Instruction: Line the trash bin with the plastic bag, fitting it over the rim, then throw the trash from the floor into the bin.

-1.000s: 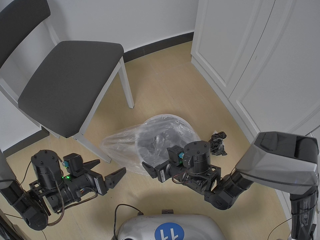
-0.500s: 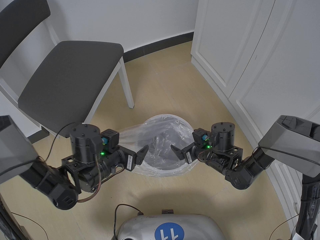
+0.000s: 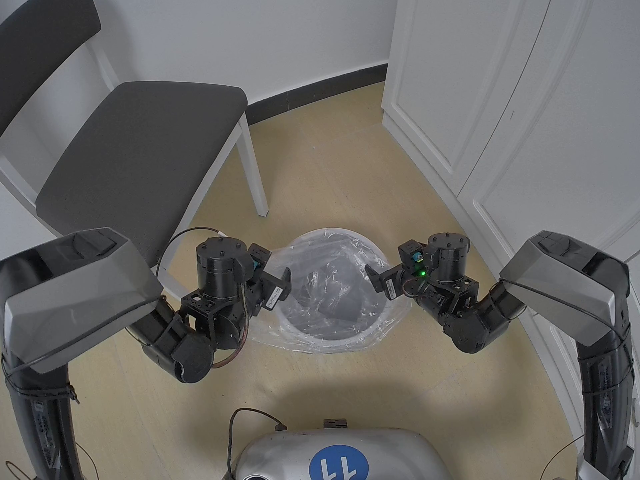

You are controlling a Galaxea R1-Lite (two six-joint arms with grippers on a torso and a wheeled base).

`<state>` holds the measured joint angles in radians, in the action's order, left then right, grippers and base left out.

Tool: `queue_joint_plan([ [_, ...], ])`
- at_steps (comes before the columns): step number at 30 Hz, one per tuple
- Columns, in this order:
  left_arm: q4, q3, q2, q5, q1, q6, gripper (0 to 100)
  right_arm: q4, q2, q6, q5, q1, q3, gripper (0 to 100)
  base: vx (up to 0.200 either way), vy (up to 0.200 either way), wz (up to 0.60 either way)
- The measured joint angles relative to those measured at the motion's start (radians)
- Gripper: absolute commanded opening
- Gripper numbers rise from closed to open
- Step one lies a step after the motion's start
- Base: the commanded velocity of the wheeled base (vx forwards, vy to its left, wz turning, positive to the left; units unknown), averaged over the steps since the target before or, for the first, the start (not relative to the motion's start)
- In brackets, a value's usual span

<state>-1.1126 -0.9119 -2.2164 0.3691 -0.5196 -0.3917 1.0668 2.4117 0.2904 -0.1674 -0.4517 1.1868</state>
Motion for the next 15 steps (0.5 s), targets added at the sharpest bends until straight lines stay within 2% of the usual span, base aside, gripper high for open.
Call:
queue_joint_plan([
  [5,-0.053,-0.071,-0.074,0.023,0.055,-0.056,100,0.002,0.054,-0.001,-0.022,0.015,0.063,100,0.0,0.0,0.0],
  [15,-0.077,-0.286,-0.204,0.049,0.11,-0.059,100,0.033,0.073,0.003,-0.062,0.044,0.097,100,0.0,0.0,0.0],
])
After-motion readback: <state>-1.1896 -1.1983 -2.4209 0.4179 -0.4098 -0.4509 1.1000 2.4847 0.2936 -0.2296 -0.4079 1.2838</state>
